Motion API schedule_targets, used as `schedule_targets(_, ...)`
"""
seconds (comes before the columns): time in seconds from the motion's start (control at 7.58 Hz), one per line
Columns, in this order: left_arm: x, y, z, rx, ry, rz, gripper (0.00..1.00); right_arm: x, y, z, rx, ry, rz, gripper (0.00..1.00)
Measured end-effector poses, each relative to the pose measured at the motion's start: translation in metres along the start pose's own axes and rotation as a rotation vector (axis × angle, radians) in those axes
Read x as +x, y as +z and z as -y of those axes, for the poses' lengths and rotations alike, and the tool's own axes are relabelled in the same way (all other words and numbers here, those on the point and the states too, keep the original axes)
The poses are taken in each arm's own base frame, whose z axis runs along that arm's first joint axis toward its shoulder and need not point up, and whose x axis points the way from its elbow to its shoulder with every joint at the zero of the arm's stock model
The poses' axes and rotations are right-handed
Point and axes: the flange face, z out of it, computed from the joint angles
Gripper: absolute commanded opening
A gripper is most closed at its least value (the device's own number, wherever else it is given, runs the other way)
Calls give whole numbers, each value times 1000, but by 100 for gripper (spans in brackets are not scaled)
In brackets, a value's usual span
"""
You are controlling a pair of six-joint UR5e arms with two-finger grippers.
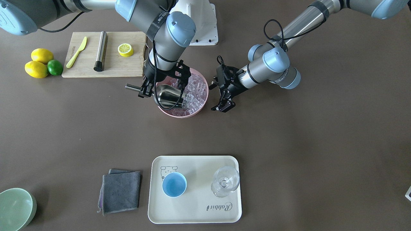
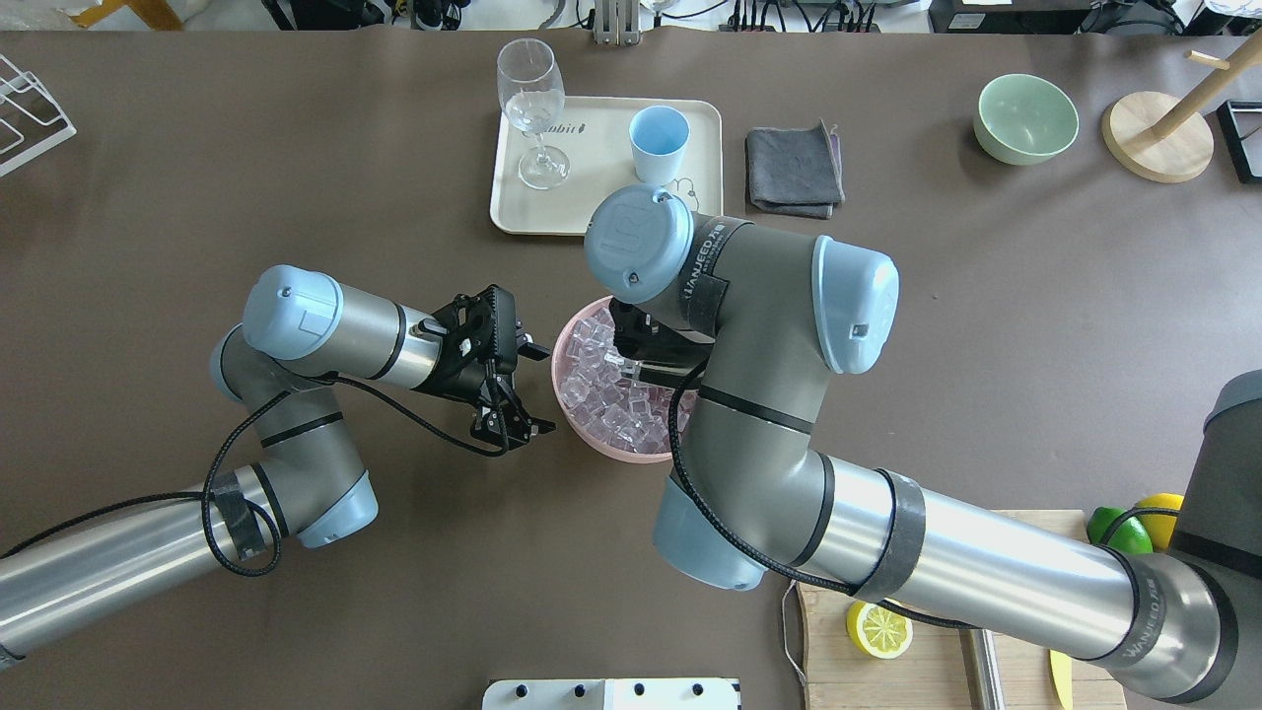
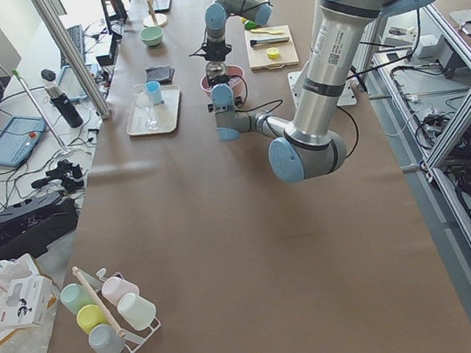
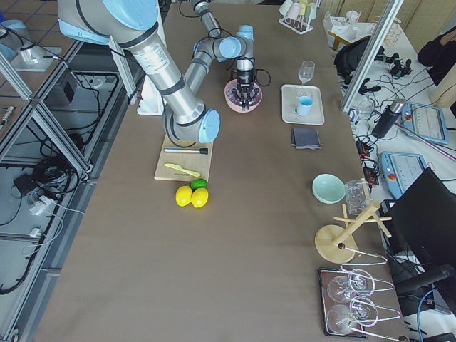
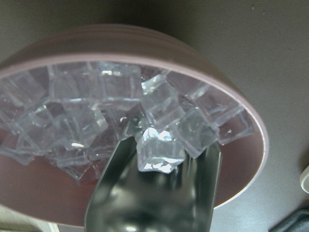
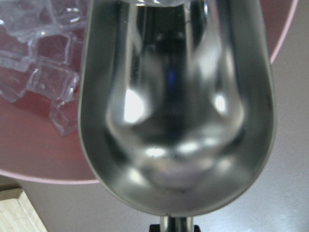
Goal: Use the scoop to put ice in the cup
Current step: 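Push the scoop through the ice with the right gripper while the left steadies the bowl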
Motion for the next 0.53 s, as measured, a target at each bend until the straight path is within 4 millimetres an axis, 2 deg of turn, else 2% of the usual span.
schedule_targets(0.26,0,3,2,-1,-8,6,98,-5,5,-15,64,69,-16,0)
schedule_targets(0.53,0,6,3,-2,-19,10,98,-8,11,-21,127,130,-29,0)
